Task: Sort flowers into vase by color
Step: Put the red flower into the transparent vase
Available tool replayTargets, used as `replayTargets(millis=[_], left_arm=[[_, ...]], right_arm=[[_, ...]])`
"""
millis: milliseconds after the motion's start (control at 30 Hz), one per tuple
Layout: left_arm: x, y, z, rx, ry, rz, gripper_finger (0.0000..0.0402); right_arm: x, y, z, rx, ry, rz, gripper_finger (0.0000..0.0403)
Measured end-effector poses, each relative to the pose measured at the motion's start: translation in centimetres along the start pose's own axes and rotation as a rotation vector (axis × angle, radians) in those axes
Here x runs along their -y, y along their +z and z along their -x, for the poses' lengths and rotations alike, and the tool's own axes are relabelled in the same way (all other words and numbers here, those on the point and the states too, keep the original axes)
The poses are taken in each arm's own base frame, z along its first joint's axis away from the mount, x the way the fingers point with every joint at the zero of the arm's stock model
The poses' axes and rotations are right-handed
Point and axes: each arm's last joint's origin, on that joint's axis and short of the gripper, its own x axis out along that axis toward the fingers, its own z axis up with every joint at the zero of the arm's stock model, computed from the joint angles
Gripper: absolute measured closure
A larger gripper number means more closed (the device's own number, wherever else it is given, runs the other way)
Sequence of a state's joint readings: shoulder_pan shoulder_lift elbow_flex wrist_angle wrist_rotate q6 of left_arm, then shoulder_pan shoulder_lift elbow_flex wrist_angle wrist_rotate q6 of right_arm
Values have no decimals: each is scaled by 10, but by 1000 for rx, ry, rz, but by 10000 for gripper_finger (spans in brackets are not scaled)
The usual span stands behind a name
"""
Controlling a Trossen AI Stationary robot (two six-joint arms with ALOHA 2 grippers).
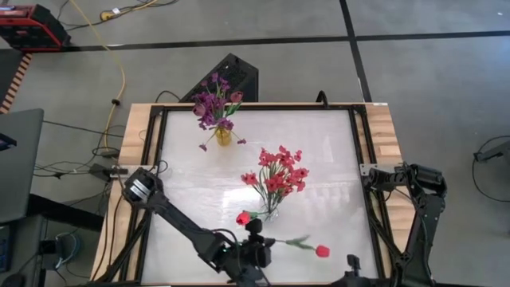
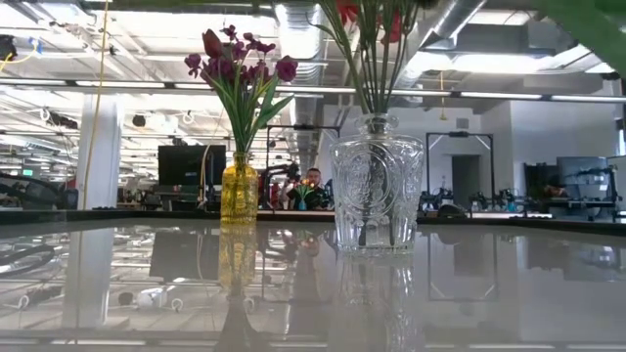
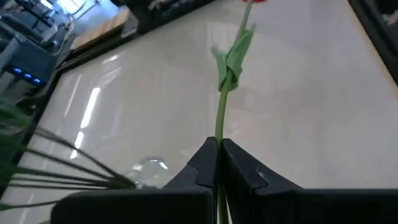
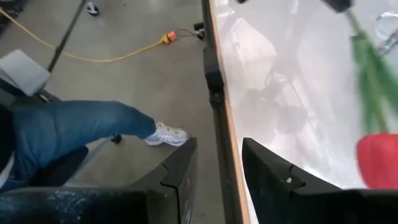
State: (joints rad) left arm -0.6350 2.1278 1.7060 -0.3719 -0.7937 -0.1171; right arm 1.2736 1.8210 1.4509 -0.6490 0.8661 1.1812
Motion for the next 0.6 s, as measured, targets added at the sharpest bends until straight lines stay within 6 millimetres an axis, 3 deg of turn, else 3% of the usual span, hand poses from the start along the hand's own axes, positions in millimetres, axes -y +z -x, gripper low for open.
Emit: replayTargets(millis=[167,367,600], left_arm=[[-14,1,32,114,-12,94,401],[-38,-19,55,318,-43,296,401],[-47,-38,71,743,-321,447,401]], right_arm=[[-3,1,-6,49,27,27,251],[2,-11,-46,89,12,104,251],[14,1,-90,159,-64,202,251]])
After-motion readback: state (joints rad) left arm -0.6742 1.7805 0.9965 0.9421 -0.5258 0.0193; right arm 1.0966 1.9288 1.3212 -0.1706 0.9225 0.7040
